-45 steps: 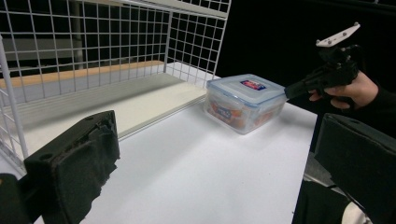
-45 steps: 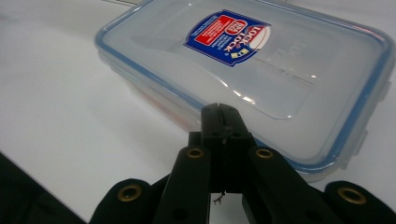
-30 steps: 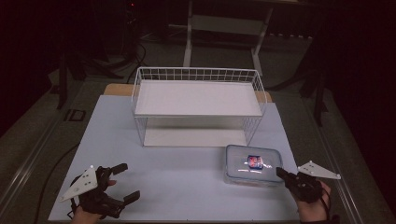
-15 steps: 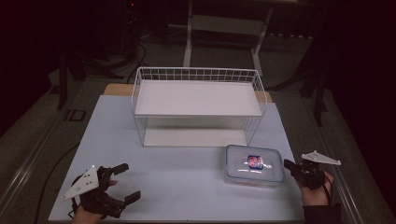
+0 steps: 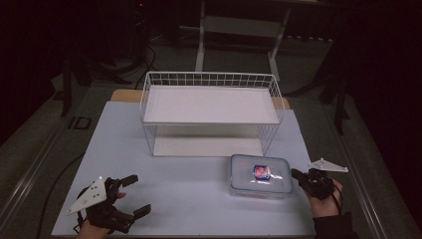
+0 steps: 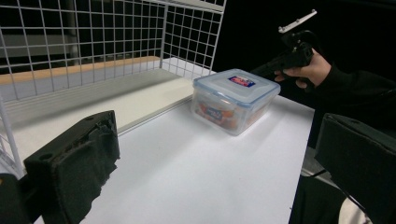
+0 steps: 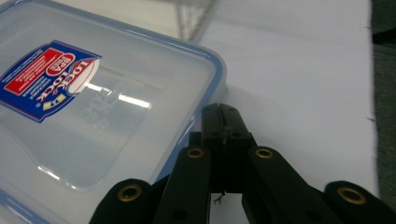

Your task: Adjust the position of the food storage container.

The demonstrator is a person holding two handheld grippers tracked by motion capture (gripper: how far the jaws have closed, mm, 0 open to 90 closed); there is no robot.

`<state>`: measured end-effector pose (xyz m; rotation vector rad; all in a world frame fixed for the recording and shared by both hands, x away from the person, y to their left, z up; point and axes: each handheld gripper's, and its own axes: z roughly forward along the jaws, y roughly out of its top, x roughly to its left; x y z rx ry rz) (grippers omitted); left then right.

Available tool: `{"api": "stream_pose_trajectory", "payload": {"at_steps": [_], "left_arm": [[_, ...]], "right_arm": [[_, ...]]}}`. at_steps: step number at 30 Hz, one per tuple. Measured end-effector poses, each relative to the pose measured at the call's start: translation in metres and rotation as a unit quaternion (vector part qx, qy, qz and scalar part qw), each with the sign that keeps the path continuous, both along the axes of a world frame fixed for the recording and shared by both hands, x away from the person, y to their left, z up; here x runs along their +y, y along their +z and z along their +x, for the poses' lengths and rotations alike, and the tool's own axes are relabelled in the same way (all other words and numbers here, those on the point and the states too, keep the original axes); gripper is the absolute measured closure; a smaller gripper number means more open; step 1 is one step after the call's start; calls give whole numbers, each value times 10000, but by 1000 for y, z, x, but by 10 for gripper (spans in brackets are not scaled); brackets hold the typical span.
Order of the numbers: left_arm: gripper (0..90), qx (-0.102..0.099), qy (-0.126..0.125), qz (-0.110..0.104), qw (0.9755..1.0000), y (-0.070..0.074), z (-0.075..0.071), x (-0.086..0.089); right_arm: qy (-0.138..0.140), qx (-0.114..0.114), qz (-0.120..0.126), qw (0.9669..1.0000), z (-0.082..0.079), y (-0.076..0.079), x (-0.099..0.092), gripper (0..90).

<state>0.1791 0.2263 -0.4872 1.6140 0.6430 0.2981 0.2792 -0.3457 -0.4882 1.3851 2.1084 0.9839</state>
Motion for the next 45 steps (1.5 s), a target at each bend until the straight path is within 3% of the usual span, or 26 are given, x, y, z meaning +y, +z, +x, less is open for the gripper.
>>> {"api": "stream_pose_trajectory", "payload": {"at_steps": [11, 15, 24, 41, 45], "left_arm": [[0, 1, -28, 12, 10000, 0, 0, 0], [0, 24, -23, -1, 10000, -1, 1, -1], [0, 26, -41, 6, 10000, -1, 1, -2], [0, 63, -100, 39, 9999, -2, 2, -4], [0, 56, -99, 24, 9999, -1, 2, -3]], "right_arm": [[398, 27, 127, 9991, 0, -2, 25, 900], [339, -49, 22, 9994, -1, -2, 27, 900], [328, -34, 130, 9994, 1, -2, 30, 900], [1047, 36, 117, 9944, 5, -5, 96, 900], [1074, -78, -13, 9942, 5, -3, 104, 900]]}}
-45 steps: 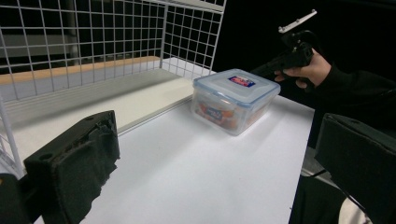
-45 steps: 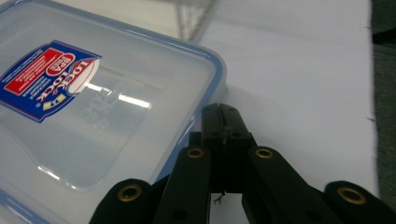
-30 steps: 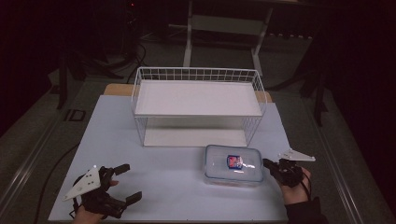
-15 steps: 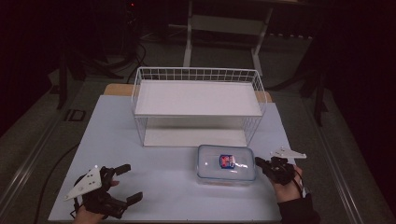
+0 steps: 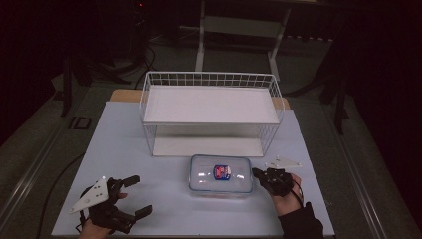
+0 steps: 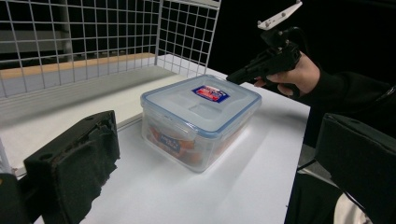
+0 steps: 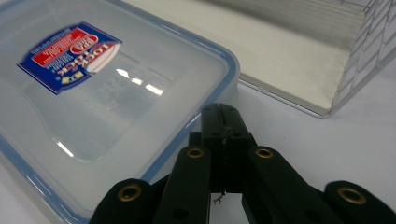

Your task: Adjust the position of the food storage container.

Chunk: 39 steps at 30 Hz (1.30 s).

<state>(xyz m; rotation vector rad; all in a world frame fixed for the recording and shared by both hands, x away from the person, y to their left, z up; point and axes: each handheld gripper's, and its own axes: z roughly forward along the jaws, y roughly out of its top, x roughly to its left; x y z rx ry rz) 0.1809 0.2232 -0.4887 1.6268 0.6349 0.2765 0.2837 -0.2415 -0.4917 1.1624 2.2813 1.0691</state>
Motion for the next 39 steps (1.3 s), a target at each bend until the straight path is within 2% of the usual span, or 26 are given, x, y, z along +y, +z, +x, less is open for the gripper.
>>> {"api": "stream_pose_trajectory", "payload": {"at_steps": [3, 5, 8, 10, 27, 39], "left_arm": [[0, 18, 6, -25, 10000, 0, 0, 1], [0, 24, 4, -27, 10000, 0, 1, 1], [0, 9, -21, -1, 10000, 0, 0, 0], [0, 23, -25, 8, 10000, -1, 1, -1], [0, 39, -46, 23, 10000, -2, 2, -1], [0, 67, -86, 48, 9999, -2, 2, -2]], "right_arm": [[-103, 37, 37, 9999, 1, -1, -4, 900], [-114, 133, 159, 9997, 2, -2, -5, 900], [-72, 96, 88, 9999, 2, -2, -1, 900], [-58, 111, 180, 9998, 3, -1, -1, 900], [34, 112, 126, 9999, 19, 0, 17, 900], [152, 138, 109, 9997, 12, 0, 24, 900]]}}
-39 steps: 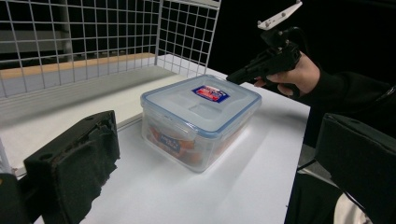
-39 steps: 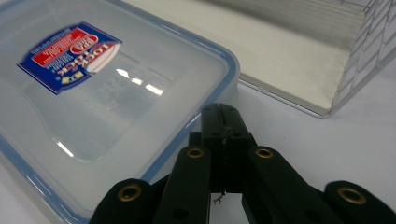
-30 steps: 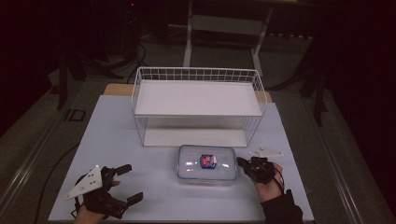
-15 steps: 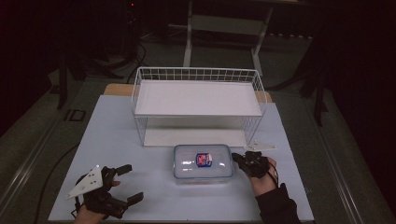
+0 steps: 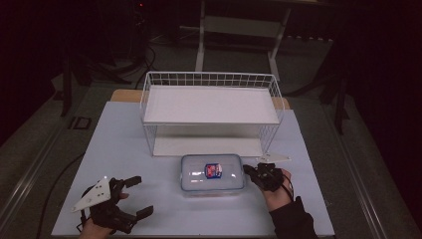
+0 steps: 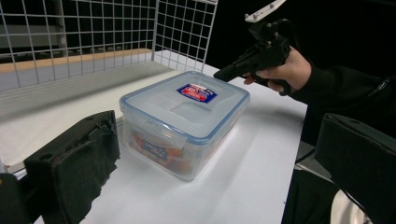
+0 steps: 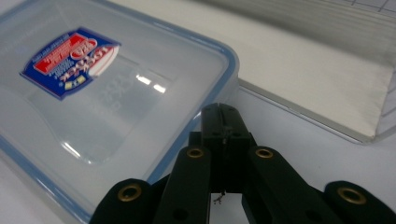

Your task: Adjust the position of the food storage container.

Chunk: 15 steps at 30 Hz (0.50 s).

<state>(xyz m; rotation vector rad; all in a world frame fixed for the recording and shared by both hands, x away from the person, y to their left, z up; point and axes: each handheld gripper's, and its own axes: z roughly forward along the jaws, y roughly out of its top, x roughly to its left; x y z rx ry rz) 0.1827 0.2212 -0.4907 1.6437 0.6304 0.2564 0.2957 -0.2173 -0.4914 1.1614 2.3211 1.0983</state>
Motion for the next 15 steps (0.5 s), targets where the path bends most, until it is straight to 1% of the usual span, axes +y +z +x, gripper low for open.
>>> {"api": "stream_pose_trajectory", "payload": {"at_steps": [1, 2, 4, 6, 8, 9, 10, 11, 12, 13, 14, 15], "left_arm": [[0, -21, -24, -8, 10000, 0, 0, 0], [0, -25, -25, -8, 10000, 0, 0, 0], [0, -18, -25, -15, 10000, -1, 1, 0], [0, -28, -20, -19, 10000, -1, 1, -1], [0, -24, -14, -19, 10000, -1, 1, -1], [0, -24, -14, -19, 10000, -1, 1, -1], [0, -40, -38, -20, 10000, -1, 1, -2], [0, -45, -38, -21, 10000, -1, 1, -2], [0, -73, -23, 18, 10000, 0, 1, -3], [0, -85, -13, 26, 10000, 1, 1, -4], [0, -98, 9, 29, 9999, 2, 1, -5], [0, -107, 33, 40, 9999, 2, 2, -5]], "right_arm": [[-4, -34, -44, 10000, -1, 0, 1, 900], [15, 13, 19, 10000, -3, -1, -1, 900], [18, 11, 16, 10000, -3, -1, -1, 900], [22, 2, 30, 10000, -3, -1, -1, 900], [-25, -57, 120, 9999, -4, 2, -3, 897], [-25, -57, 120, 9999, -4, 2, -3, 897], [-34, -75, 160, 9998, -4, 3, -4, 875], [-36, -115, 224, 9997, -5, 5, -5, 793], [-32, -104, 247, 9996, -6, 6, -5, 775], [-55, -159, 277, 9995, -8, 9, -7, 717], [-25, -191, 422, 9989, -12, 12, -9, 622], [-25, -191, 422, 9989, -12, 12, -9, 622]]}}
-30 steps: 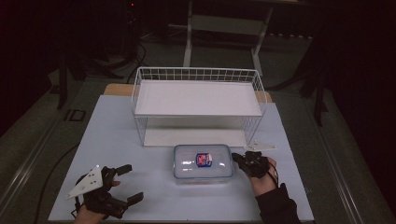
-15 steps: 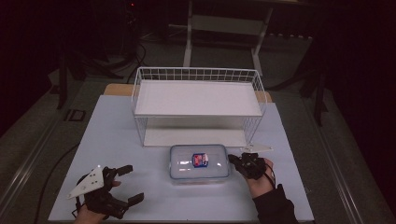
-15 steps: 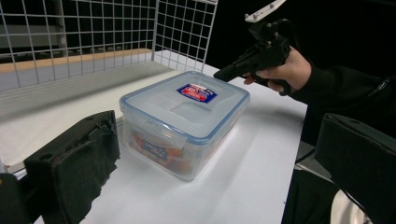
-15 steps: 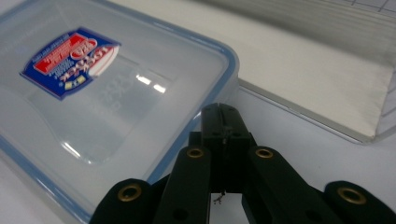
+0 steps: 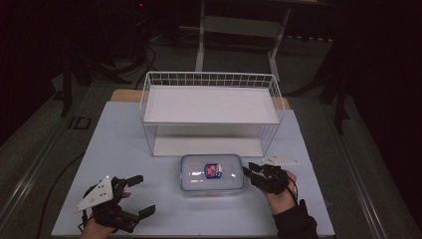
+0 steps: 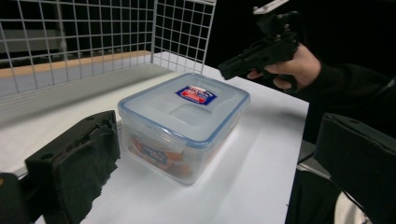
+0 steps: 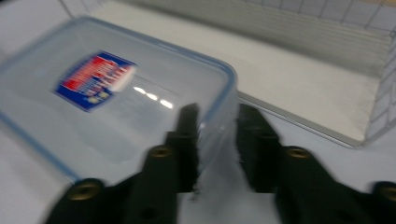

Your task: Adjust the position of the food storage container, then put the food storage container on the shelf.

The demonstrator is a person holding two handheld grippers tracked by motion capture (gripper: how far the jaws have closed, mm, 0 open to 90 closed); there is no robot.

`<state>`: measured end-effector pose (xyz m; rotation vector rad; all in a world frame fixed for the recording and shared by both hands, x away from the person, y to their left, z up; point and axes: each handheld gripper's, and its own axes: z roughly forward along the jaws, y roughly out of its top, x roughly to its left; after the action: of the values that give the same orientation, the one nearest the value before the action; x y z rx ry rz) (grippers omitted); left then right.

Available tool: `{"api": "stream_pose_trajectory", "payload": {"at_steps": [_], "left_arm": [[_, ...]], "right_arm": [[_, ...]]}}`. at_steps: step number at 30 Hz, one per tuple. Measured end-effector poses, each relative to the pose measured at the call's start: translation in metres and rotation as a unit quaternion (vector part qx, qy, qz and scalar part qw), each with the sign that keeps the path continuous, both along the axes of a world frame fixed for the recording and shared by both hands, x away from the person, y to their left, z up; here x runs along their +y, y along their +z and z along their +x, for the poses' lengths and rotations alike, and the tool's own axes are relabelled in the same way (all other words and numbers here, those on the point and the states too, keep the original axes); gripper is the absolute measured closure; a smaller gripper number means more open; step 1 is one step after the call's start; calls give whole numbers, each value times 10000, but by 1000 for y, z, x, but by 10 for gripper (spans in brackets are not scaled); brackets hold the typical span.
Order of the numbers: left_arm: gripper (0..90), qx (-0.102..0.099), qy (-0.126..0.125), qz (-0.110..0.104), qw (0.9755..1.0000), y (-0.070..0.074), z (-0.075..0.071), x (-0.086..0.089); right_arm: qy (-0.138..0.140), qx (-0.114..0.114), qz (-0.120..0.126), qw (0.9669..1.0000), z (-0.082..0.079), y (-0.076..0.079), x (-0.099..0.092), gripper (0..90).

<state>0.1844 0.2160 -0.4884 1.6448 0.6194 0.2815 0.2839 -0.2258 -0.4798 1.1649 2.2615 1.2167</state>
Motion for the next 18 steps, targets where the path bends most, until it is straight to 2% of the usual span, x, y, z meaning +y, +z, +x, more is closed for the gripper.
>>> {"api": "stream_pose_trajectory", "payload": {"at_steps": [1, 2, 6, 7, 9, 10, 11, 13, 14, 16, 18], "left_arm": [[0, 22, 39, 18, 10000, 2, 1, -1], [0, 53, 46, 32, 10000, 3, 2, -2], [0, 230, 109, 111, 9996, 12, 7, -8], [0, 310, 102, 158, 9993, 15, 10, -11], [0, 468, 93, 218, 9986, 20, 17, -16], [0, 537, 70, 202, 9983, 23, 20, -19], [0, 577, 61, 210, 9981, 26, 24, -22], [0, 686, 119, 423, 9967, 32, 30, -29], [0, 753, 99, 452, 9961, 34, 33, -32], [0, 1010, -85, 423, 9939, 39, 41, -39], [0, 1156, -142, 439, 9922, 41, 48, -45]], "right_arm": [[3, -60, 67, 10000, -5, 3, -1, 513], [3, -60, 67, 10000, -5, 3, -1, 513], [33, -152, 382, 9991, -13, 11, -2, 320], [124, -217, 525, 9983, -17, 14, -3, 214], [172, -264, 546, 9980, -18, 16, -3, 188], [271, -358, 492, 9978, -21, 19, -1, 142], [370, -381, 437, 9976, -22, 21, 0, 138], [485, -382, 550, 9966, -24, 24, 1, 142], [489, -369, 623, 9962, -24, 25, 2, 145], [550, -341, 698, 9955, -22, 26, 1, 156], [568, -324, 732, 9952, -18, 28, 1, 163]]}}
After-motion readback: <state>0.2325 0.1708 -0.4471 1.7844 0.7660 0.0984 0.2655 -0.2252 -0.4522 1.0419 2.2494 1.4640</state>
